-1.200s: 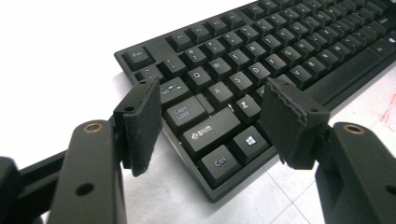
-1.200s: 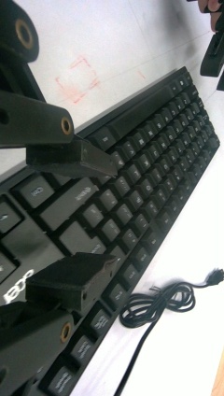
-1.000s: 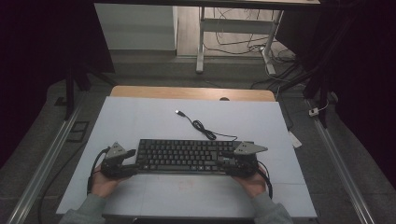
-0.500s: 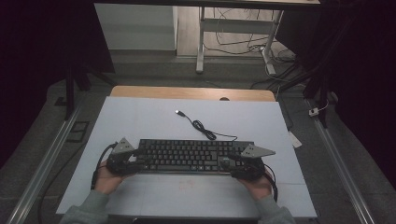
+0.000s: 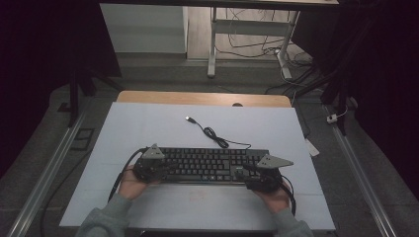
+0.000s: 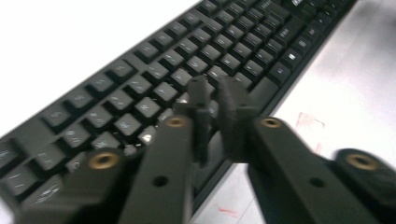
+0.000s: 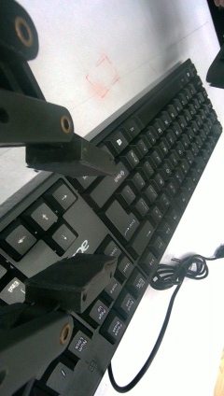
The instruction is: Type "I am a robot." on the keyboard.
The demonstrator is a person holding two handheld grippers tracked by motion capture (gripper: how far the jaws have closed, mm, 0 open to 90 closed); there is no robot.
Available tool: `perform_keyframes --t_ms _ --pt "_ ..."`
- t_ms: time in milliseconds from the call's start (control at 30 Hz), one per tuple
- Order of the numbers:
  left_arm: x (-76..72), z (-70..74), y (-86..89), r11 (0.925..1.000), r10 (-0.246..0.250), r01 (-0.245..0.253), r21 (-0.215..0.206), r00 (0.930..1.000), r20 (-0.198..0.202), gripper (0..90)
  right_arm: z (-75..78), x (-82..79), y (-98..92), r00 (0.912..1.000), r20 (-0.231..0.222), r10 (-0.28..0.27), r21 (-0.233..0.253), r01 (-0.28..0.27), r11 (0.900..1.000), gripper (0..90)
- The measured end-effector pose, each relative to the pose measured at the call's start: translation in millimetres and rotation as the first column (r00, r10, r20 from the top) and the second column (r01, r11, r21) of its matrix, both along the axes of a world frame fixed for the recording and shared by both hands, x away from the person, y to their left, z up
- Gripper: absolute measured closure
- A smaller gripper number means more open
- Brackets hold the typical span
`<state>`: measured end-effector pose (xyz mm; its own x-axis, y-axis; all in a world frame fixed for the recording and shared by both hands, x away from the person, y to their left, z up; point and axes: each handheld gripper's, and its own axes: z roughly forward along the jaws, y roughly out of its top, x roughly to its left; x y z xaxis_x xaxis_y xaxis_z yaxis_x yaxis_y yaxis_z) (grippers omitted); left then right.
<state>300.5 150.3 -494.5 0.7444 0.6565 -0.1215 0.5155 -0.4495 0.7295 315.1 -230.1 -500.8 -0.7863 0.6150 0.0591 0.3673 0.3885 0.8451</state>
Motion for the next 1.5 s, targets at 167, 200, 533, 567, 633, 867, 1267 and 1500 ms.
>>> perform_keyframes --t_ms 167,200,533,567,633,867,1267,1500 --pt "-2.9 -8.3 -6.6 0.9990 -0.029 0.029 0.034 0.9995 -0.009 88.9 -2.0 0.3 2.2 1.0000 -0.001 0.008 -0.009 -0.008 1.000 49.2" --pt "-3.0 -10.2 -7.6 0.9986 -0.032 0.033 0.041 0.9994 -0.010 88.9 -2.4 0.6 2.4 1.0000 -0.002 0.009 -0.009 -0.009 1.000 49.2" --pt "-3.4 -19.5 -13.9 0.9968 -0.034 0.035 0.071 0.9993 -0.018 88.8 -4.9 1.3 5.1 0.9998 -0.004 0.019 -0.025 -0.019 1.000 49.0" --pt "-3.4 -20.3 -14.4 0.9970 -0.032 0.033 0.071 0.9993 -0.018 88.8 -5.0 1.4 5.1 0.9998 -0.004 0.020 -0.029 -0.020 0.999 49.0" --pt "-3.2 -21.9 -15.1 0.9965 -0.031 0.032 0.077 0.9993 -0.022 88.8 -5.2 1.5 5.2 0.9998 -0.003 0.018 -0.035 -0.018 0.999 48.8" --pt "-2.9 -25.5 -17.1 0.9950 -0.035 0.037 0.093 0.9991 -0.023 88.8 -6.1 1.9 5.8 0.9998 -0.004 0.017 -0.035 -0.017 0.999 48.6" --pt "-4.8 -23.8 -16.2 0.9965 -0.026 0.026 0.079 0.9997 0.002 88.9 -6.1 1.8 6.3 0.9998 -0.005 0.019 -0.042 -0.020 0.999 48.3" --pt "-6.0 -12.2 -3.8 0.9998 0.020 -0.020 -0.003 0.9995 0.026 88.6 -6.3 2.6 5.3 0.9999 -0.003 0.016 -0.047 -0.016 0.999 48.2"
